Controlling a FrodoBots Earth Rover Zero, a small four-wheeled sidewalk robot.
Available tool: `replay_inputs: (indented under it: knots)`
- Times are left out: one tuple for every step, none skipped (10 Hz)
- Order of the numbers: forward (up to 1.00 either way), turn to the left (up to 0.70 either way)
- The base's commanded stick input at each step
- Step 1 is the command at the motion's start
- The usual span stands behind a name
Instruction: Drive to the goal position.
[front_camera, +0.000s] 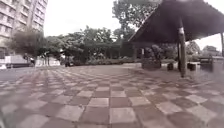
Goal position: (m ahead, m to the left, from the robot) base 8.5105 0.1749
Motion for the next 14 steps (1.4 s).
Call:
replay_inputs:
  knots:
    - [1.00, 0.00]
    - [1.00, 0.00]
    - [1.00, 0.00]
    - [1.00, 0.00]
    - [1.00, 0.00]
    - [1.00, 0.00]
    - [1.00, 0.00]
    - [1.00, 0.00]
    - [1.00, 0.00]
    - [1.00, 0.00]
    - [1.00, 0.00]
    - [1.00, 0.00]
    - [1.00, 0.00]
    - [1.00, 0.00]
